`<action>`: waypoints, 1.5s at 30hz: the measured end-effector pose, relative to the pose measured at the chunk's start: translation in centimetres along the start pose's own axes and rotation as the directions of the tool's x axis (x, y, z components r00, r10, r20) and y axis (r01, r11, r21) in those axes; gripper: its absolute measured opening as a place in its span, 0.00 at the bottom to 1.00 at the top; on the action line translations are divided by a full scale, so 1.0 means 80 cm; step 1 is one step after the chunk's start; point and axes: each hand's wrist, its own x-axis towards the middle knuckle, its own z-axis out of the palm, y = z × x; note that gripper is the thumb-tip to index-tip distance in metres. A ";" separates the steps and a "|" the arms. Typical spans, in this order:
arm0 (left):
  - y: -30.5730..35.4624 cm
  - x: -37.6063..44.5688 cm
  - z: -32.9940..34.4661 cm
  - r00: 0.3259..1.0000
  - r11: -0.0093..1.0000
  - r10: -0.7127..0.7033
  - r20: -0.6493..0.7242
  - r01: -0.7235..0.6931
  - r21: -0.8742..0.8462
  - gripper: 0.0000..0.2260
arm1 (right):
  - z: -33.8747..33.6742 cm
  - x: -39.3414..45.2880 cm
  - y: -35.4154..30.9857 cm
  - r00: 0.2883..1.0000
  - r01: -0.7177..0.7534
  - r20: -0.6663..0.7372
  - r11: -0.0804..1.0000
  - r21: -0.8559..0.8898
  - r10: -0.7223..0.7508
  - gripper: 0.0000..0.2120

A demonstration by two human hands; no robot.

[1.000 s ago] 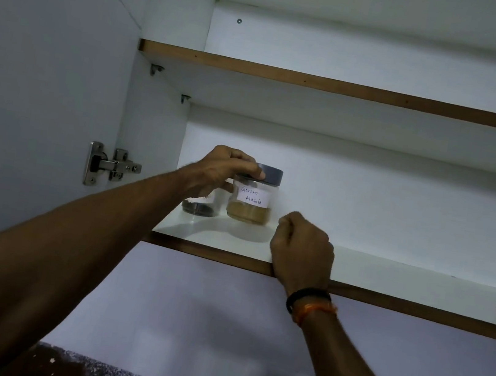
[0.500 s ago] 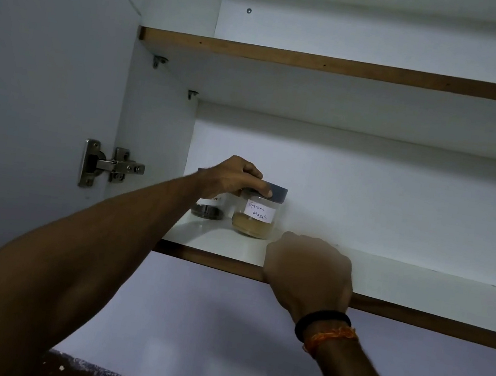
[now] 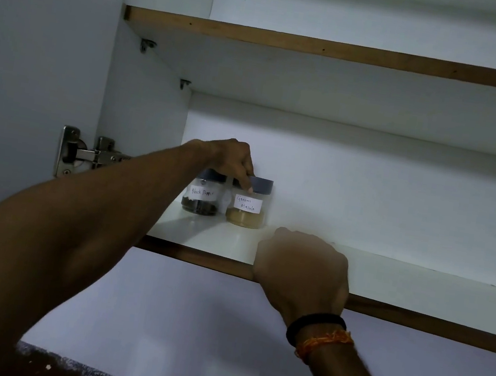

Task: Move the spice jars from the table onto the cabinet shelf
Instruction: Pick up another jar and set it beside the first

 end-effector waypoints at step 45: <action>0.186 -0.293 0.112 0.875 0.892 0.009 -0.484 -0.226 -0.392 0.11 | -0.061 -0.109 0.030 0.964 0.207 0.153 0.975 0.079 -0.217 0.28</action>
